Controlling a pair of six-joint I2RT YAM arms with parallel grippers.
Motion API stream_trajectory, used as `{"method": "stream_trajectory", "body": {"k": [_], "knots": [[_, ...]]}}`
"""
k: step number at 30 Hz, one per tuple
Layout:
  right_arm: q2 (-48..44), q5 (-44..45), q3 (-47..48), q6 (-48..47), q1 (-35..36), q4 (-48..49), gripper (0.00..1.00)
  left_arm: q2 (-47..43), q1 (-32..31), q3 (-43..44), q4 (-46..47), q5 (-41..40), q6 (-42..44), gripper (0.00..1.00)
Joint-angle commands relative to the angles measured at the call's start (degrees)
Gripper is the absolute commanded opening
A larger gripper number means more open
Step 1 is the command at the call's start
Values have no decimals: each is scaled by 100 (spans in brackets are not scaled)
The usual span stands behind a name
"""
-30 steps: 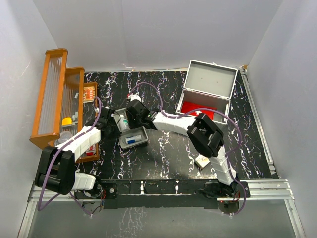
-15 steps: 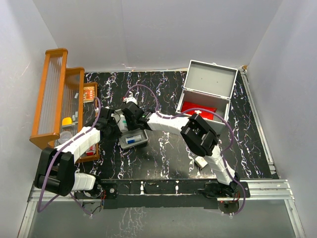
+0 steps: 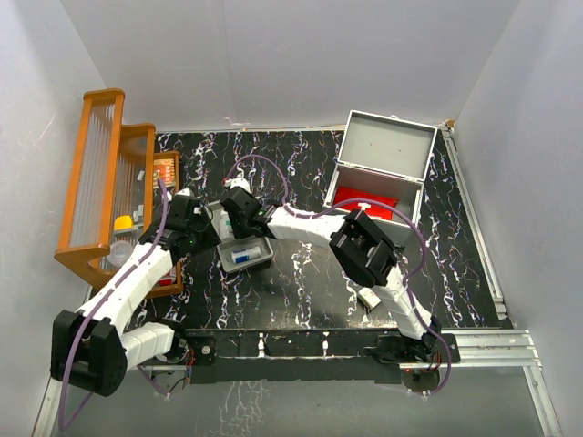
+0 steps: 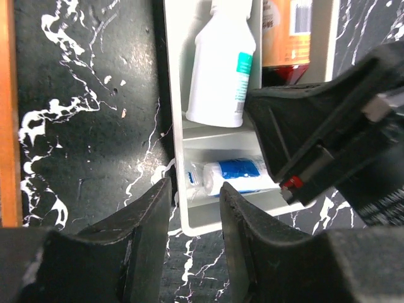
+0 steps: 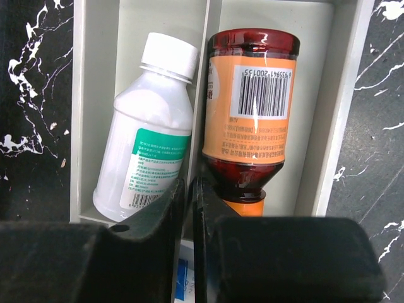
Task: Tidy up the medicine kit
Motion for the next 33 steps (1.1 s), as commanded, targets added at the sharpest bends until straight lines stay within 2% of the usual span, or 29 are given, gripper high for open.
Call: {"method": "stream_trajectory", "body": {"k": [1,7,11,21,27,33], "knots": [[179,346,373,-28,7,-61,11,-492,13,374,-619,-426,-80,36],[425,640,548,-159,118,-282,15,-849,14,700,-885,-857,-90,39],[429,919,868,-298,217,-548,0,-985,8,1194,-1049,-992,194,39],[-263,727,1336,-1406,213,-772,0,-1256,14,2202,-1405,-1274,430,41],[-850,555,1079,-1960,109,-682,0,-1357,14,2576,-1533,-1328,511,42],[-1473,180,298,-2579,4,-87,0,-1404,13,2690,-1541,-1353,548,43]]}}
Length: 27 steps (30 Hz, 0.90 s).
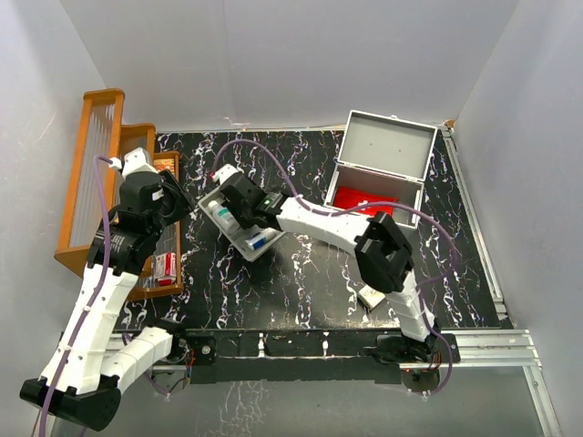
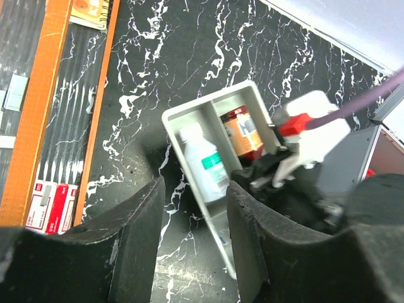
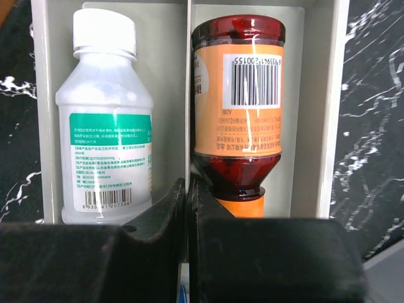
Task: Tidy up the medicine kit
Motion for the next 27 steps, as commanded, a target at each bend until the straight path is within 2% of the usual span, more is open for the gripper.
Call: {"method": "stream_trajectory", "body": {"k": [1,6,14,19,27], "knots": [[-888,-233,-199,-563,-142,896,0,-96,11,209,-143,-96,120,43],[-1161,-439,-400,-853,-299,878,0,-99,14,245,-152,-102,118,43],[-1789,-1350,-630,-1535,-902,582,0,-101,14,383,-173,-4,113,44],[-2135,-1440,-502,-2115,-1122,-3,0,-111,14,300,-102,244,-39,44],[-2953,-2415,-875,-2875,-1914,-275,0,-22,13,132,90,975,-124,48]]}}
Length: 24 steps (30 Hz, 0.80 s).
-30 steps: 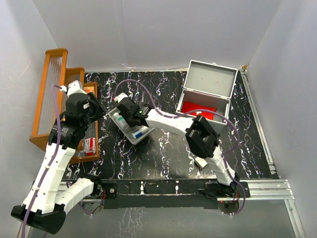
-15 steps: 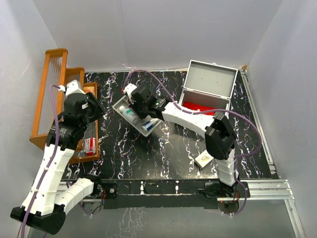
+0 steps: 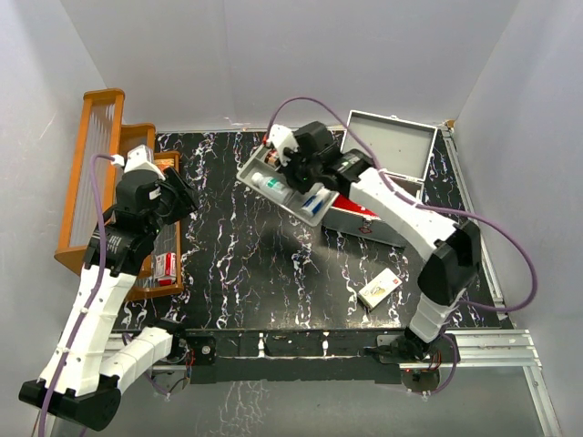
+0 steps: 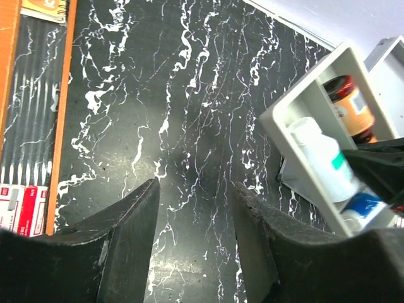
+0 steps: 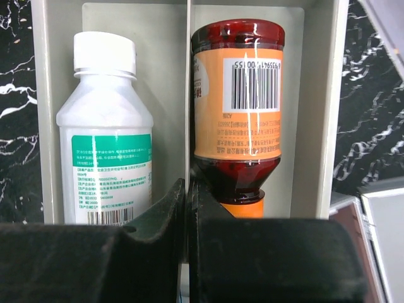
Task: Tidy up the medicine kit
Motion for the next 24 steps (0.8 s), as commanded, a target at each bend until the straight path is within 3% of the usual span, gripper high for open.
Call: {"method": "stream_trajectory", "body": {"k": [1,13,18,20,24], "knots": [[-743,-752,42,-692,-516,285,0,11,14,-70,138,527,-58,49],[-995,-2046,206,-1584,-2197,-542,0,155,14,-624,563,1261,-132,69],[-1061,-2133,-66,-1858,-2468,-767,0,380,9,-712,798,1569,-83,80],[-1128,-2179,-181,-1967,-2555,-758,0,520,14,-666,840,1638,-60,97],[-1259,-2257,-421,-2182,-2692,-693,0,768,8,-631,898,1709,-66,99]]}}
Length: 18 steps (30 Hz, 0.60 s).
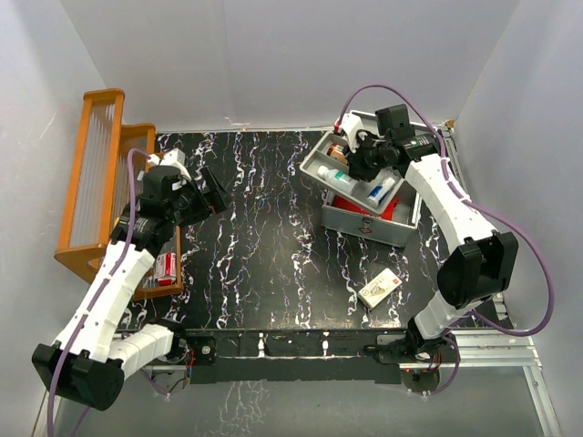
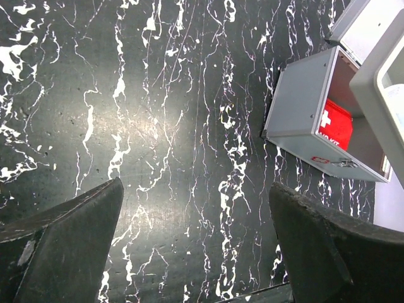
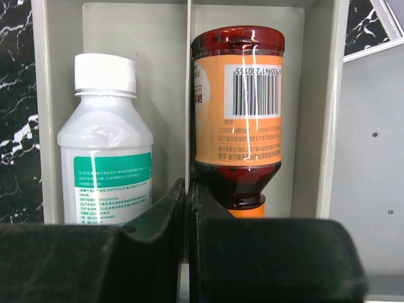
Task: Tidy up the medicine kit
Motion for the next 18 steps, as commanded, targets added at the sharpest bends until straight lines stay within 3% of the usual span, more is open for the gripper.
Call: {"method": "stream_trajectory", "body": {"k": [1,18], "knots": [[-519,-358,-117,-433,-134,427,0,188,10,45,183,313,6,99],[-269,-919,-364,-1397,-918,427,0,753,12,3,273,634,-250,99]]}}
